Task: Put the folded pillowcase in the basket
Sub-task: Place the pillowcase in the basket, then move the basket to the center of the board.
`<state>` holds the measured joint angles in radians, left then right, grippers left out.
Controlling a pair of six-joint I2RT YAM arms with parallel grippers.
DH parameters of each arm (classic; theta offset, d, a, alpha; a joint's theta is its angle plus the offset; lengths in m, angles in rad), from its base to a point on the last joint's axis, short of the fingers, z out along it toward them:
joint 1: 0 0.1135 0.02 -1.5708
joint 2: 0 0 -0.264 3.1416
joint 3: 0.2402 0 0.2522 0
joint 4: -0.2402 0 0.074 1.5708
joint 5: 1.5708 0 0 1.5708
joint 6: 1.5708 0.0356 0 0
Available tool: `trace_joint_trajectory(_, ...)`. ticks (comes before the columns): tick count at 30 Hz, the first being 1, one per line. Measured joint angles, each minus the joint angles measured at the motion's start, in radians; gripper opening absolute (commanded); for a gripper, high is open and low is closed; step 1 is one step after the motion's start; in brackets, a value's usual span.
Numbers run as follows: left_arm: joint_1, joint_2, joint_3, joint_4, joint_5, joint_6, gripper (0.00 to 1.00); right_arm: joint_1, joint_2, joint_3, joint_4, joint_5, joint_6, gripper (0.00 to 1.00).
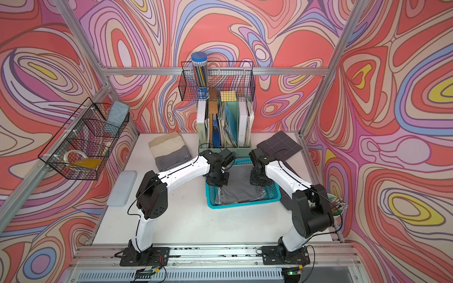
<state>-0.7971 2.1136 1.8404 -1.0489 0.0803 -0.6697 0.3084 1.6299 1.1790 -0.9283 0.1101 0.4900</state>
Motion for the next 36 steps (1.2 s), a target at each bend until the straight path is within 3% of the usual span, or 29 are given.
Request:
trace_joint_trajectory(9,0.006,0.056,0.003,0.001,-0.008,-0.001,0.02,0.000,0.058,0.018,0.008,0.006,-0.002,0.00)
trace_joint_trajectory(11,0.006,0.054,-0.006,0.006,-0.013,-0.004,0.14,0.000,0.058,0.018,0.008,0.006,-0.002,0.04)
trace_joint_trajectory(13,0.006,0.053,-0.019,0.014,-0.017,-0.007,0.07,0.000,0.058,0.018,0.008,0.006,-0.002,0.13)
trace_joint_trajectory(18,0.006,0.053,-0.030,0.016,-0.021,-0.008,0.22,-0.001,0.061,0.018,0.008,0.028,-0.006,0.29)
trace_joint_trajectory(20,0.006,0.053,-0.030,0.015,-0.024,-0.005,0.38,-0.001,0.063,0.019,0.006,0.044,-0.007,0.34)
trace_joint_trajectory(25,0.006,0.038,-0.026,0.008,-0.043,0.018,0.68,-0.001,0.062,0.020,0.003,0.088,-0.006,0.38)
trace_joint_trajectory(29,0.006,0.016,-0.014,-0.006,-0.050,0.026,0.78,-0.001,0.042,0.022,0.003,0.111,-0.006,0.39)
trace_joint_trajectory(30,0.006,0.007,-0.014,-0.009,-0.050,0.026,0.84,-0.001,0.029,0.024,0.000,0.114,-0.006,0.39)
trace_joint_trajectory(31,0.006,-0.002,-0.014,-0.011,-0.050,0.027,0.98,-0.001,0.015,0.030,-0.003,0.117,-0.006,0.39)
trace_joint_trajectory(36,0.006,-0.082,0.031,-0.037,-0.050,0.035,0.99,-0.001,-0.068,0.093,-0.007,0.114,-0.006,0.39)
